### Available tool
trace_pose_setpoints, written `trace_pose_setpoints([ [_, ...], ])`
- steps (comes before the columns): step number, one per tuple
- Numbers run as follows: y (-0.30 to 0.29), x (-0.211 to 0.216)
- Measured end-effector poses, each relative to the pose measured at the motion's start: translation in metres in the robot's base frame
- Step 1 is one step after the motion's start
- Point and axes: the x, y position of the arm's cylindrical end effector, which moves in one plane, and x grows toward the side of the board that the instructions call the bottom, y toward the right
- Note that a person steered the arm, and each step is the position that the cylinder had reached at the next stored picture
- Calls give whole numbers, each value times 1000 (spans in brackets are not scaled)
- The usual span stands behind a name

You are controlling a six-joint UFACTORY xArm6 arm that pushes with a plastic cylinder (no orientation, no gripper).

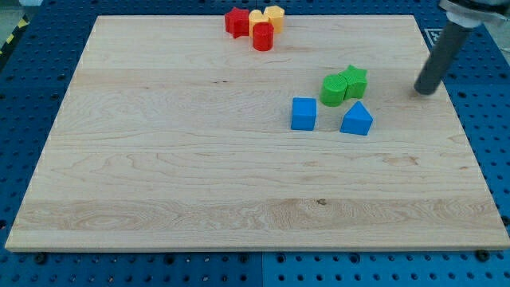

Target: Slide the green star closer to the blue triangle

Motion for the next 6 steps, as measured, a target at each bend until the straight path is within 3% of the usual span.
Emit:
trace_pose_setpoints([
  [1,-55,-26],
  [3,-173,-28],
  [6,-155,-8],
])
